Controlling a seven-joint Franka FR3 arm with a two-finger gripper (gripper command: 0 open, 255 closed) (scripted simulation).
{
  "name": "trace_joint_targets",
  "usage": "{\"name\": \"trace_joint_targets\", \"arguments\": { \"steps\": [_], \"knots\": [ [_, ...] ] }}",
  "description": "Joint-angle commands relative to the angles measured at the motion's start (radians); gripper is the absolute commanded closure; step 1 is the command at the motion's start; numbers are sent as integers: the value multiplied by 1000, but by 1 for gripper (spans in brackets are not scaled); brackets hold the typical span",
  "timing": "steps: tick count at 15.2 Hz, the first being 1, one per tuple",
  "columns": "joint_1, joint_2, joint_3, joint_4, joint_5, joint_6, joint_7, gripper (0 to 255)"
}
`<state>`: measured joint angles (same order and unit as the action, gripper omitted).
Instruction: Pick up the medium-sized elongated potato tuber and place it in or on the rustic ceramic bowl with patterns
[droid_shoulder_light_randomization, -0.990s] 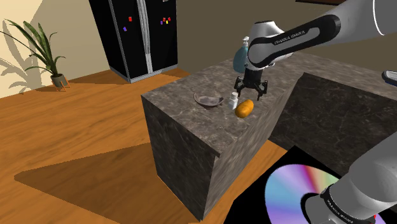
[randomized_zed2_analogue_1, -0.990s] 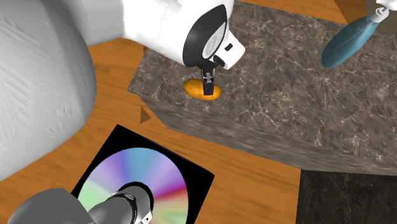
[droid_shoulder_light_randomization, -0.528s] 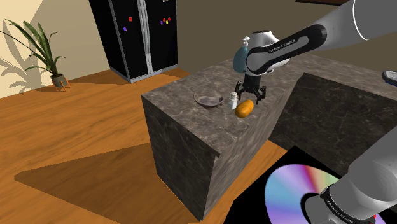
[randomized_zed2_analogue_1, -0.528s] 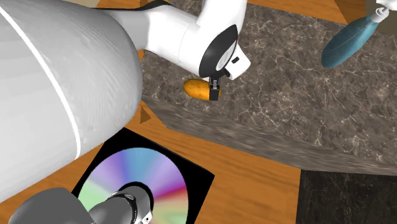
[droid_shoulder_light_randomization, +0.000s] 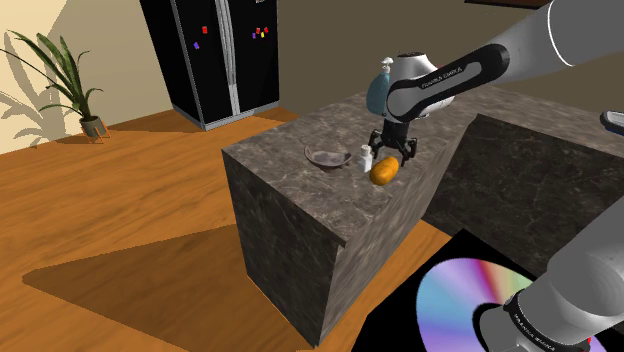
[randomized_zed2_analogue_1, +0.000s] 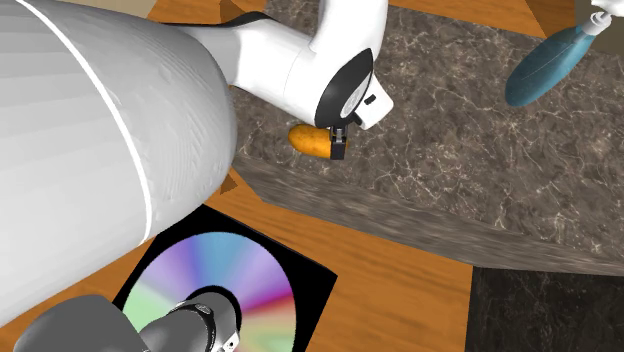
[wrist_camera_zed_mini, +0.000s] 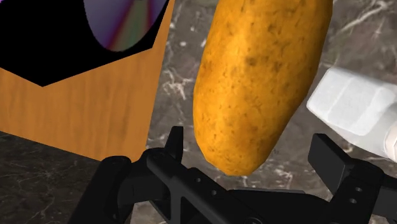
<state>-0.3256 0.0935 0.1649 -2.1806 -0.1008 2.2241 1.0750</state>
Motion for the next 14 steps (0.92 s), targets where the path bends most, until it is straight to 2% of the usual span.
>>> {"name": "trace_joint_targets", "arguments": {
  "steps": [1,2,3,11,14],
  "knots": [
    [2,8,2,-11,0,-4,-1,0],
    [2,8,2,-11,0,-4,-1,0],
    [2,7,2,-15,0,-1,0,255],
    [1,10,1,-17,-1,4,-1,255],
    [2,-8,2,-1,5,-29,-5,255]
  ]
}}
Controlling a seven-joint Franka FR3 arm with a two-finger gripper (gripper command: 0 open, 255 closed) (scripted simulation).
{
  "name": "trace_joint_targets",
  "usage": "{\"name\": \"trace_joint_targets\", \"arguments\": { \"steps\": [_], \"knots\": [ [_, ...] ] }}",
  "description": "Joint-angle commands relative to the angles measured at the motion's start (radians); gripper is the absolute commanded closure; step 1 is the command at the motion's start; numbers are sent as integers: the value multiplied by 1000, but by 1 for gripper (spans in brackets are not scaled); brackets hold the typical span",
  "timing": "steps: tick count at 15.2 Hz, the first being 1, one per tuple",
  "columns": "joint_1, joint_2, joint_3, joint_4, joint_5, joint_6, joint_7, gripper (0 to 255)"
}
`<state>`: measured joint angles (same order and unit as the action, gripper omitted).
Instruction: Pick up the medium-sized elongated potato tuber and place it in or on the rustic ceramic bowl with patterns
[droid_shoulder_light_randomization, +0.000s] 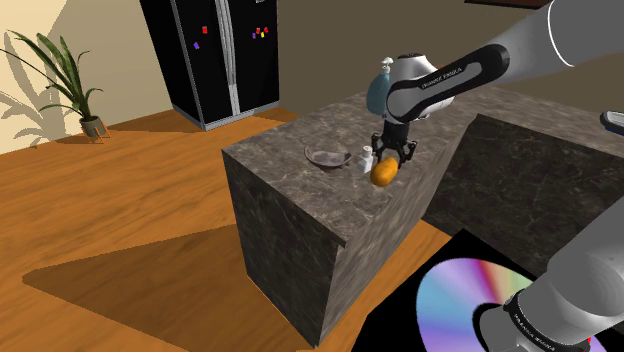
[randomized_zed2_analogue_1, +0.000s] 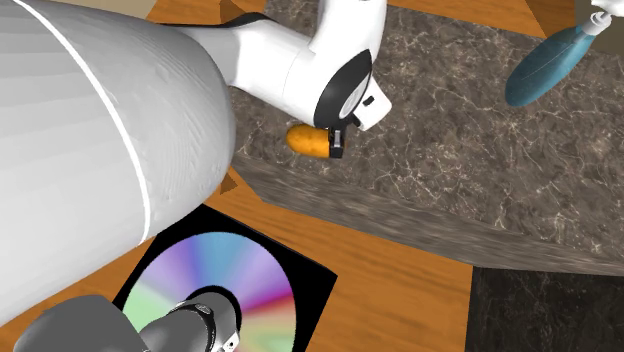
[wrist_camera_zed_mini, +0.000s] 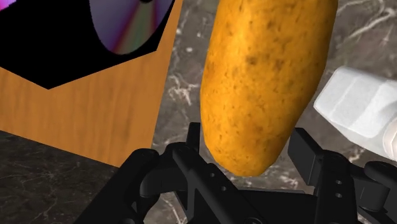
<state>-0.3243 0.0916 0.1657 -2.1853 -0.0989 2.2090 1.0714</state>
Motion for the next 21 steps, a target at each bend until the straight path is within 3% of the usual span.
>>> {"name": "trace_joint_targets", "arguments": {
  "steps": [1,21],
  "knots": [
    [1,-14,2,9,6,-27,-4,255],
    [0,-124,2,159,37,-285,-38,255]
  ]
}}
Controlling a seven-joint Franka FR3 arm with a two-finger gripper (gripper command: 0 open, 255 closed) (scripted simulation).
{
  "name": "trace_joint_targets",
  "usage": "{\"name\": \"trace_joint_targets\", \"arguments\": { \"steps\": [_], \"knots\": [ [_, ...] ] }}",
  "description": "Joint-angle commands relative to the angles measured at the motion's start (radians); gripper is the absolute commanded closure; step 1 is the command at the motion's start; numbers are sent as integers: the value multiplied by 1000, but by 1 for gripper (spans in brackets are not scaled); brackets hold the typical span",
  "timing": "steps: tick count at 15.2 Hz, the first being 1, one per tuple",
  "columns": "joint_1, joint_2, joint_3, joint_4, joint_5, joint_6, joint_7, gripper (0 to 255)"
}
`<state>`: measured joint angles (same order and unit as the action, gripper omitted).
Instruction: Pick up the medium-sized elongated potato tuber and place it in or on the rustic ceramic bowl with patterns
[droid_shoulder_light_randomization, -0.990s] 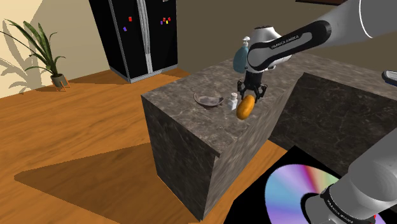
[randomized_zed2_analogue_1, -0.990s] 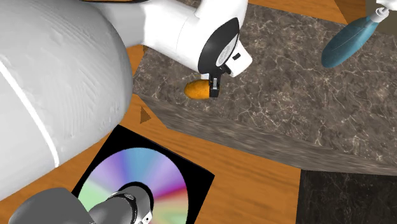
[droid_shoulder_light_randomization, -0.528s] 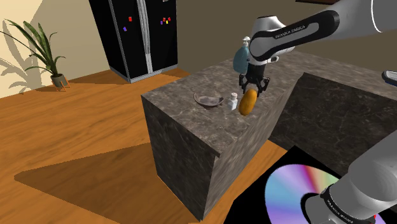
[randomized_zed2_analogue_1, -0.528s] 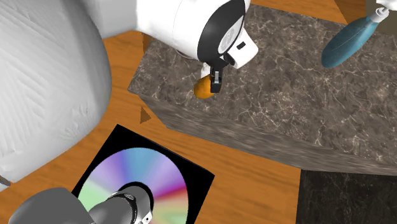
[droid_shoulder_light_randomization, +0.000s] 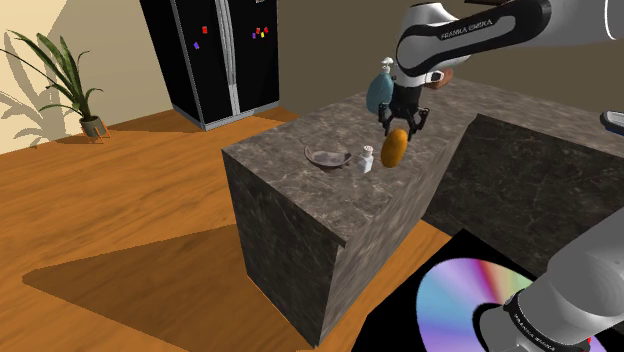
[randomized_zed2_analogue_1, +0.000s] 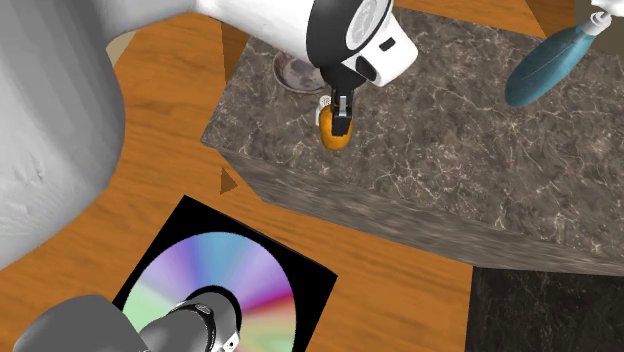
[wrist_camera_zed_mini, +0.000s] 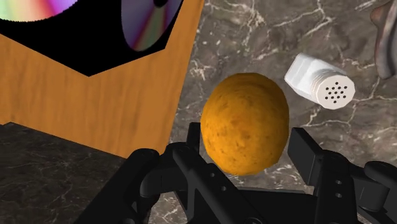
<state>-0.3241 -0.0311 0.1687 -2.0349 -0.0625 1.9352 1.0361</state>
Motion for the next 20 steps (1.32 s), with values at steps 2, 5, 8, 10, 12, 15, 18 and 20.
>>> {"name": "trace_joint_targets", "arguments": {
  "steps": [2,5,8,10,12,15,18,20],
  "knots": [
    [-1,-8,-1,29,2,-37,-5,255],
    [-1,-16,-1,60,4,-76,-8,255],
    [-1,-22,-1,94,6,-116,-11,255],
    [-1,-25,-1,111,7,-135,-12,255],
    [17,35,18,185,-1,-153,27,255],
    [46,132,45,309,-17,-186,83,255],
    [81,237,66,451,-39,-230,137,255],
    [108,313,76,559,-56,-265,170,255]
  ]
}}
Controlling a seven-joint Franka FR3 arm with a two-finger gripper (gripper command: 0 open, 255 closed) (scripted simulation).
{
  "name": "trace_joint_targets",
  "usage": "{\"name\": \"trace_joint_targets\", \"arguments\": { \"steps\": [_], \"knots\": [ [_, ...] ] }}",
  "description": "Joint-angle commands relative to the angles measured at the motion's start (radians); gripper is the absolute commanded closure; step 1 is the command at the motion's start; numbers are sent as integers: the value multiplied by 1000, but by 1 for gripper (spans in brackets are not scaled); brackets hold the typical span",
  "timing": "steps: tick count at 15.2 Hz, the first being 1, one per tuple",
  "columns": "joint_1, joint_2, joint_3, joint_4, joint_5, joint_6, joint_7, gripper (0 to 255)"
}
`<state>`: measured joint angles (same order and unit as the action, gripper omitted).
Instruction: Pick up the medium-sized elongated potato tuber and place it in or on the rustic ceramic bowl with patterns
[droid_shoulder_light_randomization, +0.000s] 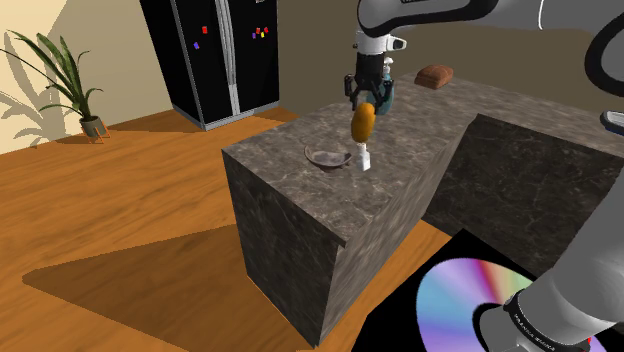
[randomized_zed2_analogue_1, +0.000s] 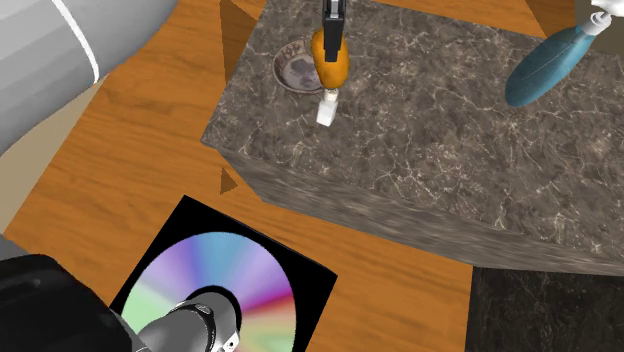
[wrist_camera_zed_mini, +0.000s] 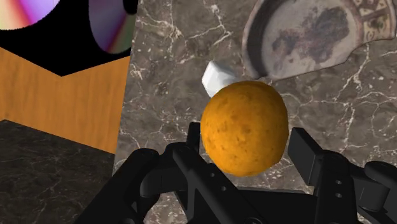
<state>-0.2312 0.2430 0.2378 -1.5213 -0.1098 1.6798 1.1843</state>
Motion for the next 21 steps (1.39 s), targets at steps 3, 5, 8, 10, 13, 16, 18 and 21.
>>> {"name": "trace_joint_targets", "arguments": {
  "steps": [3,5,8,10,13,16,18,21],
  "knots": [
    [65,168,17,236,-37,-78,66,255],
    [102,260,19,381,-57,-134,88,255],
    [97,251,18,326,-55,-88,90,255],
    [94,247,18,292,-54,-58,92,255],
    [90,243,17,246,-54,-16,95,255],
    [87,243,17,205,-55,24,98,255],
    [85,244,16,180,-55,50,100,255],
    [83,246,15,153,-57,79,103,255]
  ]
}}
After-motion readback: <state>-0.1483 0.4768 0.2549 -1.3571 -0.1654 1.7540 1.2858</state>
